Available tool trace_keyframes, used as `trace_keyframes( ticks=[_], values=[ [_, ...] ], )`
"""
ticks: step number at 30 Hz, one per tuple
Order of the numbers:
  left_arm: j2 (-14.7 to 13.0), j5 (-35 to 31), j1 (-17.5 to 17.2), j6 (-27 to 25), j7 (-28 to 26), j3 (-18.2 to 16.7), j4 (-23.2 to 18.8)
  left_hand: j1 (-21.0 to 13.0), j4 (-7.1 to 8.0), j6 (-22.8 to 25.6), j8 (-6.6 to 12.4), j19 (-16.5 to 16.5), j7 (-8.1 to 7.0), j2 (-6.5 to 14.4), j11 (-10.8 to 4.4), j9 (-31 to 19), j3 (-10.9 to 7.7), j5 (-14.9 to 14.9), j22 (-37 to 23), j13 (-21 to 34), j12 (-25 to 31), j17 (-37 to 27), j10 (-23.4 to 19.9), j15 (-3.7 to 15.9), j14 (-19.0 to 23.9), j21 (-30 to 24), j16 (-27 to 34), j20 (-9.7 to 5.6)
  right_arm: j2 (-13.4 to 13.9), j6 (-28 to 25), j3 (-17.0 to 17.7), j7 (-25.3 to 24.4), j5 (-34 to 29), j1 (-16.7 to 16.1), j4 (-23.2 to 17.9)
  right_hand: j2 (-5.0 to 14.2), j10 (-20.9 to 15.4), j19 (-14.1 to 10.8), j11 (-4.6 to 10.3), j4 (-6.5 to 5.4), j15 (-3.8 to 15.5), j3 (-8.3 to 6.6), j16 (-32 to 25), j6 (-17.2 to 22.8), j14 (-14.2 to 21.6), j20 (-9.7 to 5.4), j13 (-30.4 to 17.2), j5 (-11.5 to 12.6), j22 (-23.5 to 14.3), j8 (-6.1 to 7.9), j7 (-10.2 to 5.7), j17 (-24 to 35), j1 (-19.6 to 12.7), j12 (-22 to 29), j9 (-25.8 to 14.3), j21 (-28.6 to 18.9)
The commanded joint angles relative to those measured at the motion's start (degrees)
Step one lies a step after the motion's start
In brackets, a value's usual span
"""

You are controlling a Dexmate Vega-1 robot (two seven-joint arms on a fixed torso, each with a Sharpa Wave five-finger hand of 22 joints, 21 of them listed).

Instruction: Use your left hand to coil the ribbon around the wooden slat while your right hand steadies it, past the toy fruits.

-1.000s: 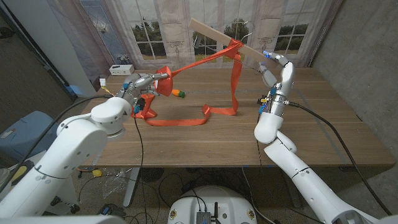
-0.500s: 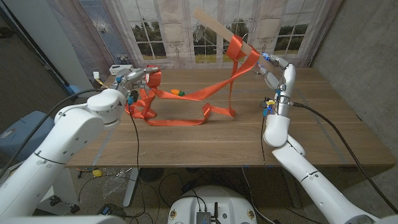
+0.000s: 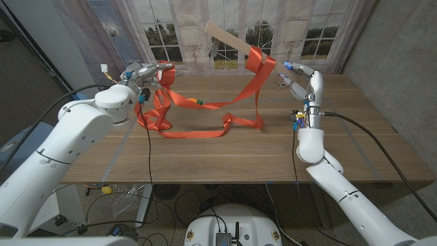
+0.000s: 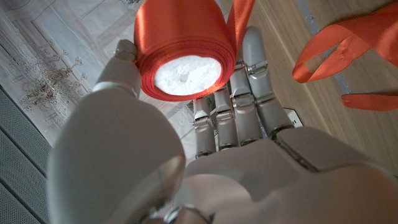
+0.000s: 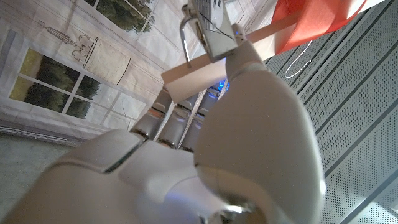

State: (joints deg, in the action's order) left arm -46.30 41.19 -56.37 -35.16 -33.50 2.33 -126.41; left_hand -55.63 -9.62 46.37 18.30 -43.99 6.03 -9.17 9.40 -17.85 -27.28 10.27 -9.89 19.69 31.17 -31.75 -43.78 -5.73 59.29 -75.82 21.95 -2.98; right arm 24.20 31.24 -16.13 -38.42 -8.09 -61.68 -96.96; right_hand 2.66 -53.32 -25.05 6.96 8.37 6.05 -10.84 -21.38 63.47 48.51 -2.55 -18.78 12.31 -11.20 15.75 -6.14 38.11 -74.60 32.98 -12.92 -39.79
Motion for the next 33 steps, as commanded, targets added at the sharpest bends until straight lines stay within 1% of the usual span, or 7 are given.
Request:
trace_keyframes(
  ticks=[1,3,7,15,22,26,33],
  values=[
    [-1.2,0.0,5.3,-1.3,0.6,2.3,0.4,-14.0,-0.15,10.0,0.19,1.3,-0.24,14.6,-12.86,-10.9,-7.19,0.4,0.0,18.6,0.2,-0.3,-13.2,18.22,15.4,0.1,-0.1,-5.35,1.9,-2.1,0.7,3.8,-1.0,-1.3,-1.9,5.32,-2.8,0.7,0.54,-0.32,7.65,0.51,0.4,0.6,-0.1,-0.5,-1.4,0.5,-0.1,0.66,-1.01,0.1,-5.4,3.6,-0.2,-0.5],
    [-1.3,0.1,6.6,-1.6,1.1,2.8,0.6,-14.0,-0.16,10.0,0.2,1.4,-0.21,14.6,-12.78,-11.0,-7.19,0.4,0.0,18.7,0.3,-0.3,-13.2,18.22,15.3,0.1,-0.1,-5.35,2.0,-2.2,0.6,4.0,-1.3,-1.5,-2.0,5.32,-2.8,0.8,0.79,-0.38,7.66,0.59,0.5,0.6,-0.2,-0.52,-1.4,0.5,-0.1,0.67,-1.11,0.1,-5.3,3.6,-0.2,-0.6],
    [-1.1,0.6,9.7,-2.4,2.0,4.1,1.3,-14.0,-0.14,10.1,0.2,1.3,-0.27,14.6,-12.79,-11.0,-7.15,0.4,0.0,18.6,0.2,-0.4,-13.3,18.23,15.3,0.1,-0.2,-5.34,2.1,-2.6,0.1,4.3,-2.0,-1.3,-1.7,5.38,-2.9,0.9,0.77,-0.48,7.66,0.74,0.6,0.7,-0.5,-0.53,-1.4,0.7,-0.1,0.68,-1.25,0.1,-5.2,3.5,-0.2,-0.7],
    [-0.9,-0.4,16.5,-3.7,3.5,8.1,2.4,-14.0,-0.13,10.1,0.12,1.4,-0.24,14.6,-12.88,-11.1,-7.08,0.4,0.0,18.8,0.1,-0.3,-13.3,18.24,15.3,0.1,-0.3,-5.3,2.7,-3.9,-1.3,5.4,-2.9,-0.7,-1.2,5.43,-3.0,1.2,0.94,-0.58,7.67,1.05,0.8,0.7,-0.7,-0.47,-1.4,1.0,-0.1,0.7,-1.4,0.3,-5.2,3.1,-0.2,-1.1],
    [-0.4,-3.0,21.7,-2.7,5.9,11.8,3.6,-13.9,-0.07,10.0,0.04,1.4,-0.38,14.7,-12.92,-11.1,-7.04,0.4,0.0,18.8,0.1,-0.1,-13.3,18.22,15.3,0.2,-0.6,-5.35,3.3,-5.5,-3.0,6.0,-4.3,0.0,-0.9,5.48,-3.0,1.4,1.2,-0.64,7.68,1.26,0.9,0.6,-0.7,-0.38,-1.5,1.2,0.0,0.67,-1.72,0.4,-5.1,2.9,-0.2,-1.3],
    [0.3,-4.9,23.5,-0.8,7.4,13.4,4.3,-13.8,-0.02,10.1,0.0,1.6,-0.37,14.7,-13.0,-11.1,-6.98,0.4,0.0,18.8,0.0,0.2,-13.3,18.18,15.3,0.3,-0.8,-5.35,3.3,-7.3,-3.8,5.5,-5.7,0.3,-1.2,5.48,-3.1,1.4,1.21,-0.65,7.68,1.36,0.9,0.6,-0.8,-0.32,-1.5,1.3,0.0,0.68,-1.62,0.4,-5.1,2.9,-0.2,-1.5],
    [1.4,-7.6,25.6,1.9,9.4,15.3,4.9,-13.8,0.01,10.0,-0.12,1.8,-0.4,14.8,-12.84,-11.1,-6.96,0.4,0.0,18.9,-0.1,0.7,-13.1,18.23,15.3,0.4,-1.2,-5.33,4.1,-8.3,-4.9,5.4,-6.6,1.0,-1.0,5.53,-3.2,1.5,1.19,-0.67,7.68,1.51,1.0,0.5,-0.8,-0.31,-1.5,1.4,0.0,0.67,-1.94,0.5,-5.1,2.7,-0.2,-1.7]
  ],
)
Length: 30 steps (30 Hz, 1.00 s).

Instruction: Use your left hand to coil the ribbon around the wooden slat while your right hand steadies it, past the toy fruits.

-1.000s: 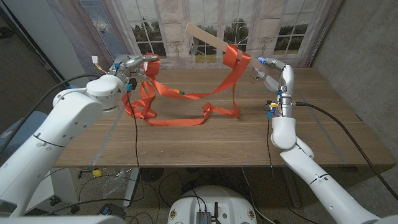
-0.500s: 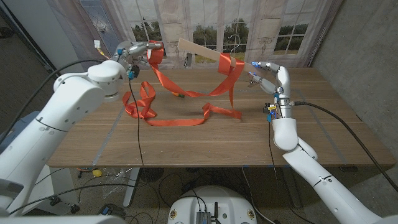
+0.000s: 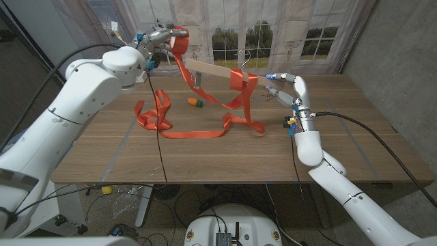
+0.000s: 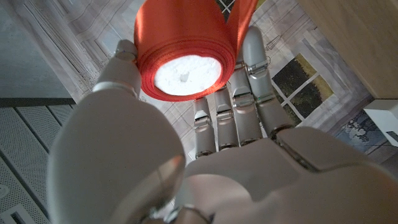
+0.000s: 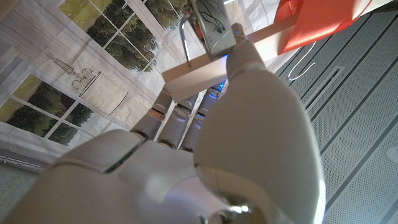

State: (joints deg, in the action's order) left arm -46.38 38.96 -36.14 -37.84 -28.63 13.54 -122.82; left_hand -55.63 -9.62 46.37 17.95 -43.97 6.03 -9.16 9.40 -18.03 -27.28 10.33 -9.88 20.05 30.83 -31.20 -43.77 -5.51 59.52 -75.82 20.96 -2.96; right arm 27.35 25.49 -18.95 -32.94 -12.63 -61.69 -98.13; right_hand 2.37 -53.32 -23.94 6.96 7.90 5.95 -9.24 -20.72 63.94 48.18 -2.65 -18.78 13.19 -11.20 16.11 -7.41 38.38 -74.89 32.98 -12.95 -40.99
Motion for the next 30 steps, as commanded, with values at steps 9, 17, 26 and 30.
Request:
trace_keyframes(
  ticks=[9,17,26,30],
  values=[
    [3.0,-7.9,5.6,11.1,8.0,4.6,1.4,-13.7,0.04,10.0,0.17,2.1,-0.55,14.9,-13.09,-10.9,-6.98,0.3,0.0,18.7,0.2,0.7,-13.2,18.04,14.8,0.6,-0.8,-5.3,1.7,-8.2,-3.7,-1.1,-5.8,1.8,-1.2,5.8,-3.4,0.4,1.32,-0.2,7.8,0.09,0.5,-0.1,-0.5,-0.12,-1.2,0.7,0.0,0.24,-0.99,0.3,-4.8,2.4,-0.1,-0.8],
    [3.4,-8.7,5.8,13.2,10.6,4.9,-0.6,-13.6,0.05,10.1,0.17,2.1,-0.64,14.9,-13.18,-10.9,-6.91,0.3,0.0,18.7,0.1,1.1,-13.2,18.02,14.9,0.7,-1.1,-5.32,2.5,-12.3,-5.5,-1.7,-8.0,2.9,-2.0,5.79,-3.4,0.4,1.26,-0.18,7.8,0.2,0.6,0.1,-0.4,-0.09,-1.2,0.8,0.1,0.27,-0.87,0.4,-4.9,2.2,-0.1,-1.0],
    [3.4,-11.5,6.5,17.6,14.2,6.1,-1.9,-13.6,0.04,10.2,0.12,2.1,-0.7,14.8,-13.42,-10.9,-6.83,0.2,0.0,18.8,0.0,1.3,-13.0,17.96,15.0,0.8,-1.4,-5.35,3.0,-16.2,-7.5,-3.0,-10.3,4.3,-2.3,5.81,-3.6,0.4,1.15,-0.15,7.79,0.31,0.6,0.2,-0.3,-0.05,-1.1,0.9,0.1,0.28,-0.8,0.4,-4.9,2.1,-0.1,-1.3],
    [3.7,-13.1,6.8,20.8,16.4,6.9,-1.4,-13.5,0.09,10.2,0.06,2.6,-0.86,14.9,-13.71,-10.9,-6.78,0.2,0.0,19.0,0.0,1.5,-12.9,17.94,14.8,1.0,-1.7,-5.25,3.2,-16.6,-8.4,-3.3,-10.6,5.0,-2.0,5.82,-3.8,0.4,0.98,-0.1,7.8,0.34,0.7,0.3,-0.2,0.0,-1.0,1.0,0.2,0.31,-0.7,0.4,-5.0,2.0,0.0,-1.4]
  ],
)
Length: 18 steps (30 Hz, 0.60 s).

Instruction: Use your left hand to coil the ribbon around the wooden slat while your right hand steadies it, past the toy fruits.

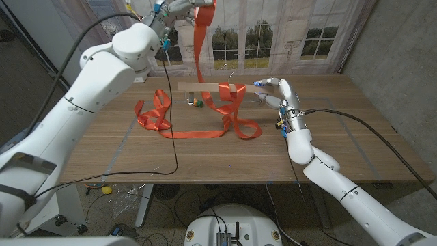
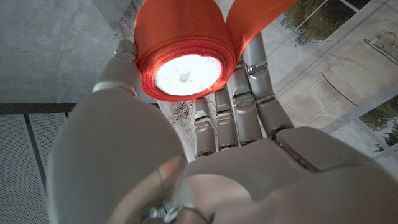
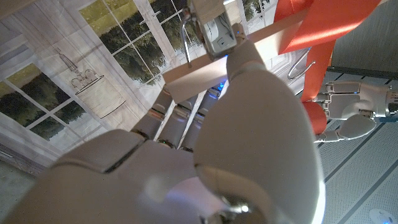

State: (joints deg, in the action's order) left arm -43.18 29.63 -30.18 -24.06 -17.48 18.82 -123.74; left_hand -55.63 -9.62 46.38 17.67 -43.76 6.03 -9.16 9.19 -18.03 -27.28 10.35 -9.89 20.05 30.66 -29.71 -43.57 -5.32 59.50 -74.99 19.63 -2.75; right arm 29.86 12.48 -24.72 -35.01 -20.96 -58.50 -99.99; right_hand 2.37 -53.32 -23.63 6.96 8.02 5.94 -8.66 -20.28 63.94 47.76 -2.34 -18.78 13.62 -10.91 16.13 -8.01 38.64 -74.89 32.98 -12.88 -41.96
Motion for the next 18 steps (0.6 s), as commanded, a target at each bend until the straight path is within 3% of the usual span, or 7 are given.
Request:
trace_keyframes(
  ticks=[1,6,12,18],
  values=[
    [0.6,-4.0,1.0,7.6,5.8,1.8,-0.3,-13.4,0.11,10.1,0.28,2.6,-1.12,14.8,-13.61,-10.8,-6.75,0.1,0.0,19.0,0.1,0.1,-13.0,17.78,14.7,0.2,-0.5,-5.46,0.8,-4.0,-2.8,-1.4,-2.8,1.9,-0.2,5.8,-3.8,0.0,0.93,-0.21,7.81,-0.23,0.3,0.3,0.2,-0.27,-1.0,0.6,-0.1,0.29,-0.02,0.1,-5.0,2.0,-0.1,-0.5],
    [1.4,-4.3,1.5,9.2,8.3,2.6,-0.2,-13.4,0.11,10.1,0.2,2.8,-1.39,14.8,-13.75,-10.7,-6.68,0.1,0.0,19.0,0.1,0.3,-13.0,17.87,14.5,0.3,-0.7,-5.4,0.6,-5.7,-3.5,-2.3,-3.1,2.2,-0.3,5.78,-4.0,-0.1,0.53,-0.15,7.81,-0.2,0.4,0.4,0.3,-0.25,-0.9,0.7,-0.1,0.28,0.17,0.0,-5.1,1.9,-0.1,-0.7],
    [2.7,-3.3,2.0,10.8,11.4,3.5,-0.5,-13.4,0.09,10.0,0.12,2.9,-1.46,14.8,-13.78,-10.6,-6.63,0.1,0.0,19.0,-0.1,0.3,-12.9,17.88,14.5,0.3,-0.9,-5.4,-1.5,-11.6,-4.5,-5.5,-5.5,2.4,-1.2,5.85,-4.3,-0.2,-0.07,-0.09,7.79,-0.23,0.5,0.4,0.6,0.08,-0.8,0.8,0.0,0.27,0.53,0.0,-5.2,1.8,0.0,-0.9],
    [2.8,-1.2,0.8,12.2,14.7,3.9,-1.8,-13.3,0.11,10.0,0.13,2.9,-1.47,14.9,-13.66,-10.7,-6.61,0.0,0.0,18.9,-0.2,0.4,-13.1,17.86,14.4,0.4,-1.1,-5.4,-3.0,-13.6,-4.9,-7.6,-4.5,2.9,-0.5,5.87,-4.3,-0.3,-0.17,-0.03,7.78,-0.26,0.5,0.2,0.8,0.22,-0.9,0.8,0.0,0.16,0.75,0.0,-5.3,1.8,0.0,-1.0]
  ],
)
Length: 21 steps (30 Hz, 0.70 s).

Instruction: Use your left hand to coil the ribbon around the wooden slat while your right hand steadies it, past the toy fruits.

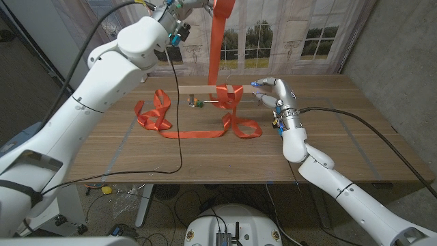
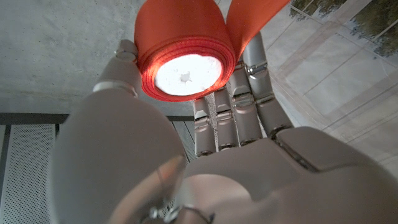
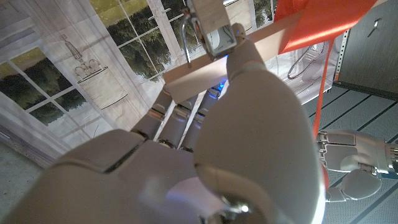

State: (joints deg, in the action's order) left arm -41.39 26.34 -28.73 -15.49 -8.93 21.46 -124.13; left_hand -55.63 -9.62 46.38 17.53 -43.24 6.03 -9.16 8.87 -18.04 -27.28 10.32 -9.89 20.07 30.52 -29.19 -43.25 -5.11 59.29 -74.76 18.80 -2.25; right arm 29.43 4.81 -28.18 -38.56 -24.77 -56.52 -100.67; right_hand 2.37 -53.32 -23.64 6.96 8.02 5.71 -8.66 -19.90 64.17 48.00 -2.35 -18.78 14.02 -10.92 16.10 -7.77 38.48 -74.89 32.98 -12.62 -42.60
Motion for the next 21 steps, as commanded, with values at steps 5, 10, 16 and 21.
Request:
trace_keyframes(
  ticks=[5,10,16,21],
  values=[
    [0.2,3.8,-3.5,5.5,8.1,0.7,-3.1,-13.3,0.12,10.2,0.39,2.4,-1.31,14.9,-13.44,-10.7,-6.59,0.1,0.0,19.0,0.0,-0.1,-13.3,17.65,14.8,0.2,-0.3,-5.95,-4.2,-8.6,-1.5,-6.0,0.2,1.4,0.4,5.87,-4.4,-0.5,-0.3,0.1,7.97,-0.33,0.2,0.0,0.7,0.42,-0.9,0.4,0.0,0.11,0.79,0.1,-5.5,1.8,-0.2,-0.6],
    [-1.0,5.0,-7.1,7.0,8.6,-0.4,-4.8,-13.3,0.11,10.2,0.42,2.4,-1.33,14.9,-13.42,-10.8,-6.57,0.1,0.0,18.8,-0.1,-0.2,-13.5,17.66,14.8,0.2,-0.3,-5.94,-5.6,-10.4,-1.7,-7.9,1.3,2.0,1.0,6.03,-4.4,-0.5,-0.83,0.12,7.92,-0.43,0.2,-0.3,1.1,0.56,-1.0,0.3,0.1,-0.03,1.35,0.2,-5.6,1.7,-0.2,-0.7],
    [-2.7,6.8,-12.8,8.5,8.3,-2.3,-6.6,-13.3,0.06,10.3,0.45,2.4,-1.28,14.9,-13.4,-10.8,-6.56,0.1,0.0,19.0,-0.1,-0.2,-13.4,17.7,14.9,0.2,-0.3,-6.0,-7.1,-12.7,-2.1,-10.6,1.7,2.9,1.7,6.11,-4.3,-0.6,-0.88,0.12,7.83,-0.48,0.2,-0.4,1.1,0.66,-1.1,0.2,0.1,-0.13,1.56,0.2,-5.6,1.8,-0.1,-0.9],
    [-3.7,8.4,-17.1,9.8,8.1,-3.4,-7.3,-13.2,0.09,10.4,0.49,2.3,-1.24,15.0,-13.43,-10.9,-6.52,0.1,0.0,19.1,-0.1,-0.3,-13.4,17.66,15.1,0.2,-0.3,-6.01,-7.5,-13.4,-2.4,-12.2,1.9,3.4,2.1,6.22,-4.3,-0.7,-0.87,0.1,7.77,-0.53,0.2,-0.5,1.2,0.74,-1.2,0.1,0.1,-0.2,1.74,0.3,-5.6,1.8,-0.1,-0.9]
  ],
)
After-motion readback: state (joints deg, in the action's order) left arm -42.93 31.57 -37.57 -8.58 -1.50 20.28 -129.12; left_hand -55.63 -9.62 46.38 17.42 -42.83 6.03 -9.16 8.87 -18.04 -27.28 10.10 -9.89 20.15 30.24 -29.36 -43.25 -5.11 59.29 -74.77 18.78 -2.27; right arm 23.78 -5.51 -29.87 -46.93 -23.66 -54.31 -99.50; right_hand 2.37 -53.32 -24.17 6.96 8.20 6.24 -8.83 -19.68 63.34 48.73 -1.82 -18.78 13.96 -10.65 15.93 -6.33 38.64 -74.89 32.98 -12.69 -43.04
